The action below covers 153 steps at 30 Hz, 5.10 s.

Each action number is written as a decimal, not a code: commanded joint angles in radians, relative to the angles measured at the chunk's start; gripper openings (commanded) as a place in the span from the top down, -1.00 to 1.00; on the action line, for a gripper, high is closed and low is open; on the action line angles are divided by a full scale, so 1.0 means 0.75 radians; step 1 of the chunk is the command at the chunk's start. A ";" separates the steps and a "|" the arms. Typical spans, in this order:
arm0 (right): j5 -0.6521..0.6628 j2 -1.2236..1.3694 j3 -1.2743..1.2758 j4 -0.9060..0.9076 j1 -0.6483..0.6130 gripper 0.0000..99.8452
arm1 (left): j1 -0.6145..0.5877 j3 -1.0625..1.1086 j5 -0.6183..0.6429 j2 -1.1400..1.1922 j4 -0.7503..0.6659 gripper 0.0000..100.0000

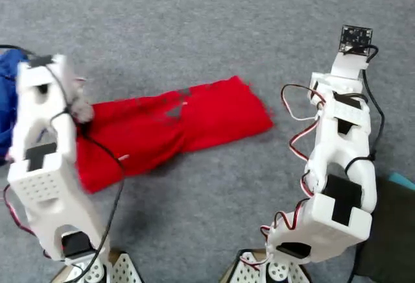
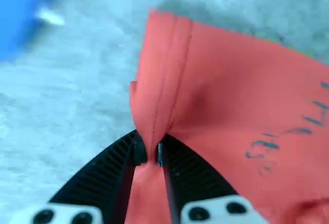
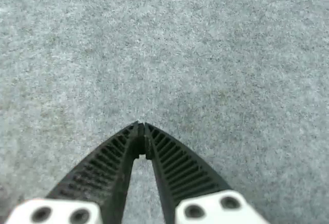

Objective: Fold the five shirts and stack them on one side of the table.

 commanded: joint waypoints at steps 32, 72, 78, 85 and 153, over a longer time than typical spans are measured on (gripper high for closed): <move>-0.014 0.154 -0.265 -0.051 0.204 0.99 | 1.180 -0.769 0.360 -0.003 -0.020 0.96; 0.192 0.028 -0.302 0.270 0.034 0.99 | 0.495 -0.786 0.158 0.443 0.014 0.96; 0.315 -0.187 -0.304 0.587 -0.144 0.99 | 0.376 -0.730 0.020 0.584 -0.125 0.96; 0.579 -0.390 -0.310 0.804 -0.238 0.99 | 0.378 -0.755 0.016 0.609 -0.143 0.96; 0.933 0.433 -0.938 1.671 -0.373 0.99 | 0.350 -0.786 0.020 0.611 -0.174 0.96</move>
